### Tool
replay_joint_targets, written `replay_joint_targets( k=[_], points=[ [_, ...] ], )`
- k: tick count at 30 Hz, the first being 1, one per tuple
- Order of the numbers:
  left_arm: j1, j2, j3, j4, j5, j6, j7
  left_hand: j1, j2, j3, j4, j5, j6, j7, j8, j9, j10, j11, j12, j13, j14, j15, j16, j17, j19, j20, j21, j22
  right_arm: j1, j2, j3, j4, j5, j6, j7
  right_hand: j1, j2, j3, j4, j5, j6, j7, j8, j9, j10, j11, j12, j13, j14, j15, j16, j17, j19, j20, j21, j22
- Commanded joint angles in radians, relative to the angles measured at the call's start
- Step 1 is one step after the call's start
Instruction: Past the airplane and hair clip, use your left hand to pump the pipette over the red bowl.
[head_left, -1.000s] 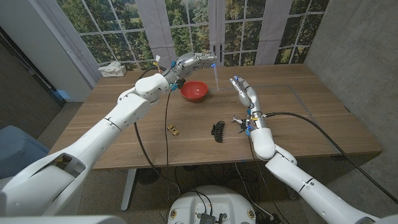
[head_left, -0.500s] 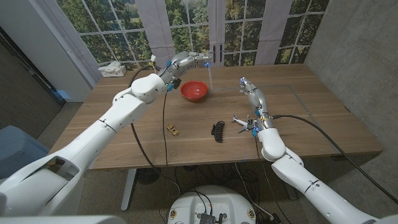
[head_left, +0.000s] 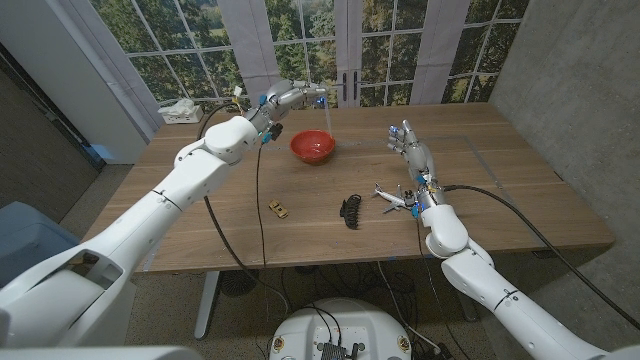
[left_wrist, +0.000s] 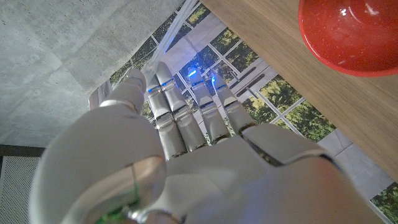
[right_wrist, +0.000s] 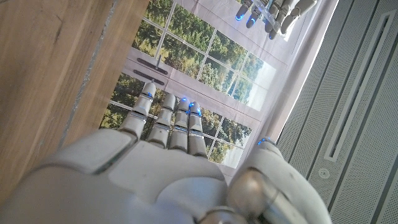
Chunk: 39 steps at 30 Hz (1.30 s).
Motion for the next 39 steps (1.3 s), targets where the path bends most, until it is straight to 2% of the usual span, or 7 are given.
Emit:
replay_joint_targets(
  k=[1,10,23,27,39],
  points=[
    [-0.007,0.007,-0.014,0.031,0.043,-0.014,0.038,0.017,0.000,-0.004,-0.002,-0.003,0.002,-0.008,-0.003,0.004,0.003,-0.009,-0.003,0.001,-0.005,-0.145,0.002,0.003,0.002,-0.008,0.000,0.003,-0.021,-0.026,0.028,-0.030,0.119,-0.019,0.085,-0.005,0.004,0.005,0.003,0.005,0.011,0.000,0.008,0.000,0.004,0.006,0.006,0.000,0.004,0.008,-0.002,0.002,0.007,-0.012,-0.003,0.001],
    [-0.015,0.012,-0.019,0.040,0.075,-0.009,0.064,0.022,0.001,-0.007,0.001,-0.003,0.008,-0.011,-0.003,0.005,0.007,-0.009,-0.004,0.002,-0.006,-0.144,0.004,0.005,0.003,-0.011,0.000,0.003,-0.046,-0.044,0.046,-0.054,0.142,-0.043,0.087,-0.008,0.005,0.006,0.000,0.006,0.015,0.000,0.009,0.000,0.006,0.007,0.006,-0.003,0.003,0.012,-0.005,0.001,0.007,-0.013,-0.005,0.001],
    [-0.031,0.022,-0.016,0.036,0.127,0.017,0.092,0.026,0.002,-0.009,0.002,-0.003,0.008,-0.013,-0.004,0.005,0.010,-0.009,-0.004,0.003,-0.008,-0.144,0.005,0.006,0.003,-0.012,-0.001,0.003,-0.045,-0.041,0.043,-0.045,0.173,-0.032,0.123,-0.011,0.007,0.008,-0.005,0.006,0.022,0.001,0.010,0.000,0.015,0.012,0.008,-0.007,0.004,0.012,-0.008,-0.001,0.006,-0.012,-0.009,0.001],
    [-0.030,0.025,-0.021,0.038,0.133,0.020,0.099,0.029,0.003,-0.009,0.002,-0.002,0.010,-0.014,-0.003,0.005,0.011,-0.010,-0.004,0.003,-0.010,-0.145,0.004,0.006,0.004,-0.013,-0.001,0.003,-0.056,-0.040,0.048,-0.068,0.154,-0.039,0.094,-0.012,0.008,0.008,-0.007,0.006,0.021,0.001,0.009,0.000,0.015,0.013,0.008,-0.008,0.004,0.015,-0.009,-0.002,0.003,-0.011,-0.012,0.001],
    [-0.032,0.038,-0.027,0.046,0.164,0.043,0.125,0.033,0.002,-0.013,0.003,-0.003,0.009,-0.017,-0.005,0.006,0.013,-0.010,-0.005,0.003,-0.010,-0.144,0.006,0.007,0.004,-0.014,-0.001,0.003,-0.057,-0.044,0.052,-0.075,0.217,-0.034,0.147,-0.013,0.008,0.009,-0.013,0.006,0.025,0.003,0.010,0.000,0.017,0.016,0.008,-0.012,0.002,0.016,-0.012,-0.004,0.001,-0.008,-0.016,0.001]
  ],
)
